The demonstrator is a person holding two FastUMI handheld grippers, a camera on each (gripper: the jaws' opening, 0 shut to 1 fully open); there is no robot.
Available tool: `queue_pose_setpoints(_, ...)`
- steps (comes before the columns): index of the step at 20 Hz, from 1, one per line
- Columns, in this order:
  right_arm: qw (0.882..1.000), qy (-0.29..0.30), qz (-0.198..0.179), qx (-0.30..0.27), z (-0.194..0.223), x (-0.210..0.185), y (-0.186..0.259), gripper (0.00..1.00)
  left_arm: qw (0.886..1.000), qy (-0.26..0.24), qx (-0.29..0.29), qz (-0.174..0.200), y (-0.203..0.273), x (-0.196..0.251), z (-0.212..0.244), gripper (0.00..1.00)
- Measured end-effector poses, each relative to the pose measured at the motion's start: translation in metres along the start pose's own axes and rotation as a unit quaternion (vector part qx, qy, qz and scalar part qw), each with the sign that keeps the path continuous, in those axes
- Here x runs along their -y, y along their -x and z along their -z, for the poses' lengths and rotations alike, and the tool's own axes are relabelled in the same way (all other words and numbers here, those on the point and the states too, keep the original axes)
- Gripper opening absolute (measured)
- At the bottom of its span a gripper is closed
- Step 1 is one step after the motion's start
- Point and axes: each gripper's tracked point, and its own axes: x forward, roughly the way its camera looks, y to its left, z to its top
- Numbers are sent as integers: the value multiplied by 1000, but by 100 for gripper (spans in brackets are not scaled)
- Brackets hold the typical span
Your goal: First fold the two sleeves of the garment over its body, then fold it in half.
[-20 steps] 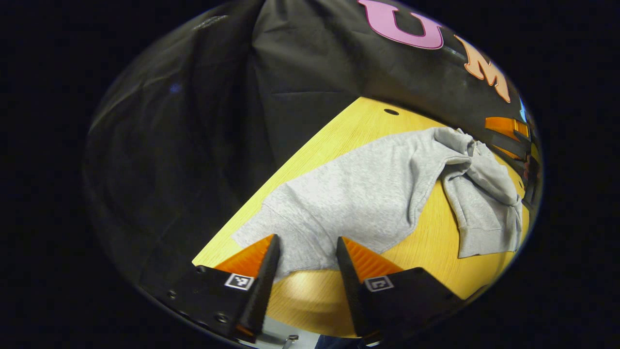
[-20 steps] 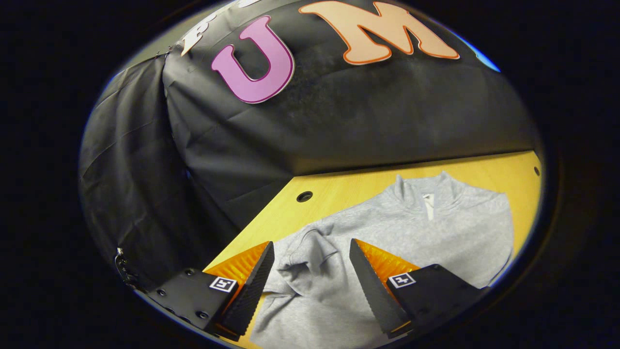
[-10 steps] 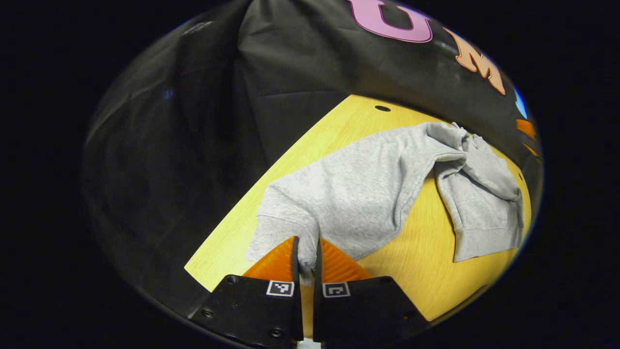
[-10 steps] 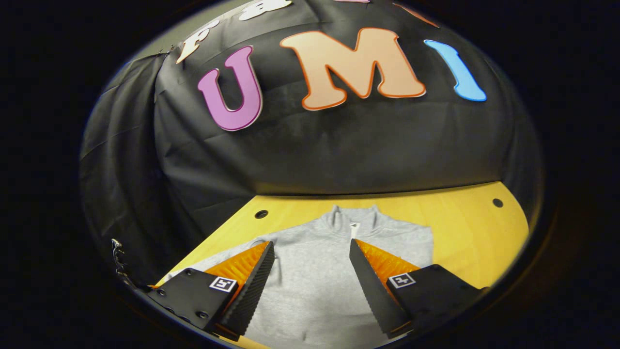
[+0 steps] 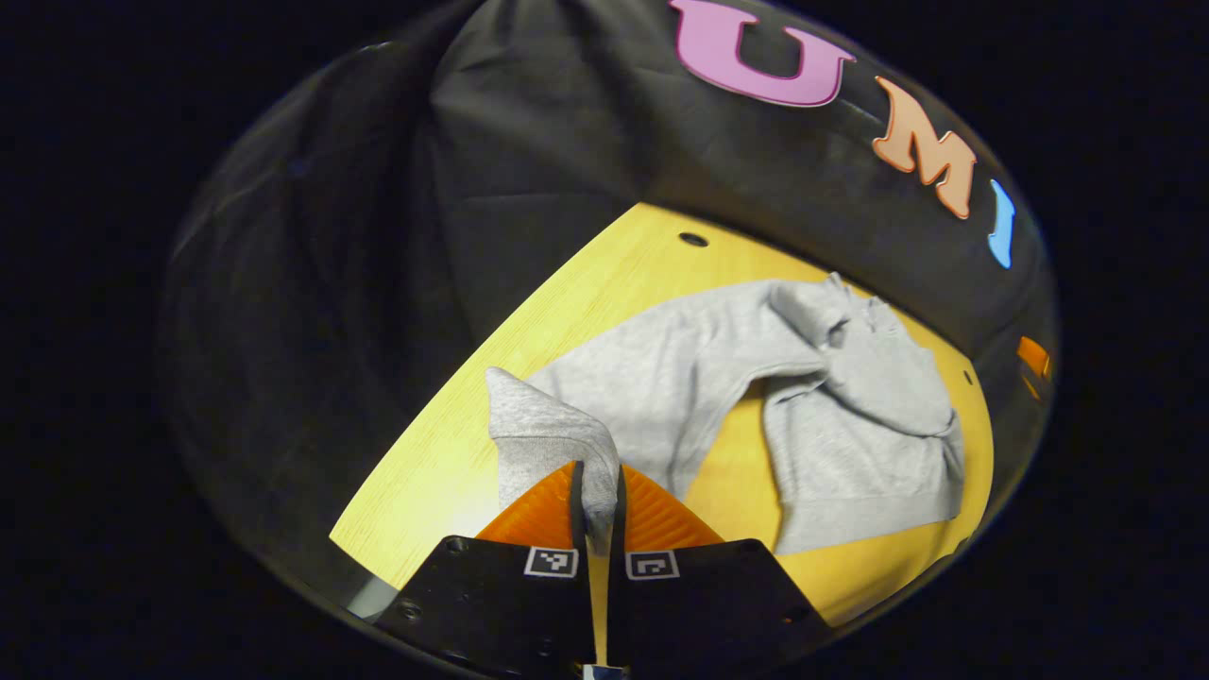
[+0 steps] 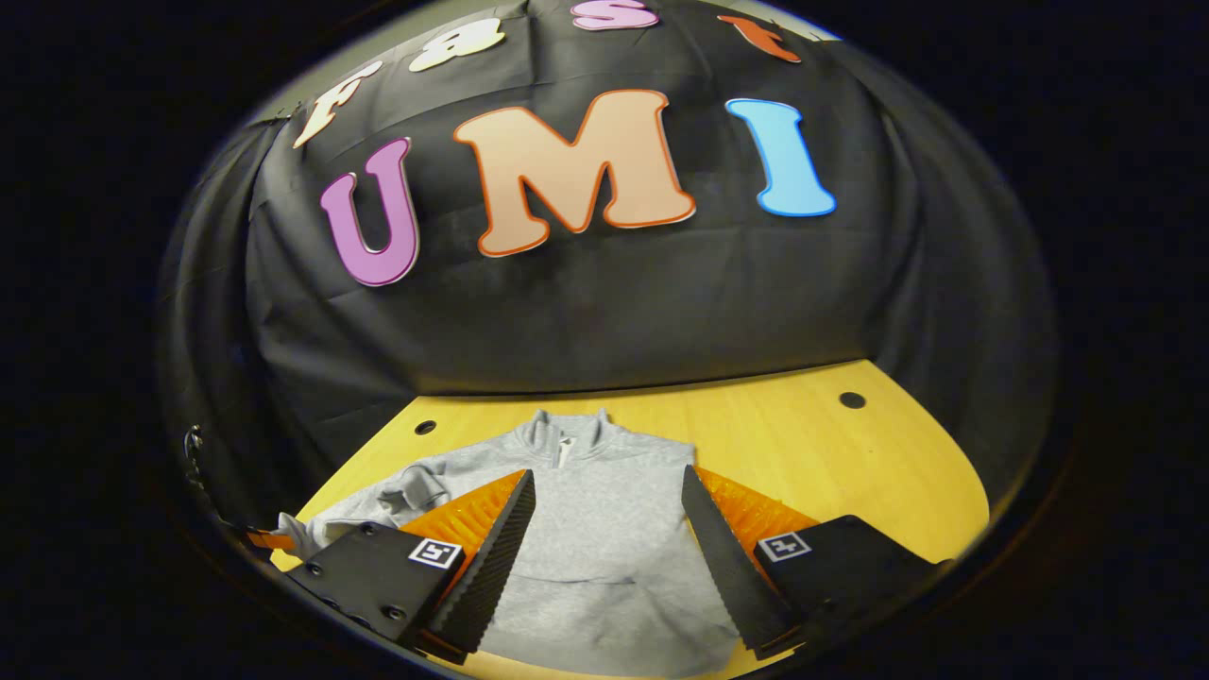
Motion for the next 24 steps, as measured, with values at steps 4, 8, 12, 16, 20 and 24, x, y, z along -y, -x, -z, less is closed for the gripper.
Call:
queue_pose_setpoints(4,999,-8,44,14,-7,55,36,98,996,-28,31,81,0,88,-49,4)
queue_pose_setpoints(8,996,-21,79,18,-2,101,74,94,985,-75,54,148,20,195,-79,4)
queue_pose_setpoints(12,993,-38,106,18,6,136,103,98,965,-122,74,218,33,282,-99,7)
queue_pose_setpoints(16,991,-64,117,19,15,153,119,94,944,-152,83,281,43,365,-103,6)
queue_pose_setpoints(20,990,-76,117,15,23,161,122,94,918,-182,85,341,52,451,-93,4)
queue_pose_setpoints(24,991,-76,110,8,31,162,114,98,894,-212,74,389,58,525,-73,4)
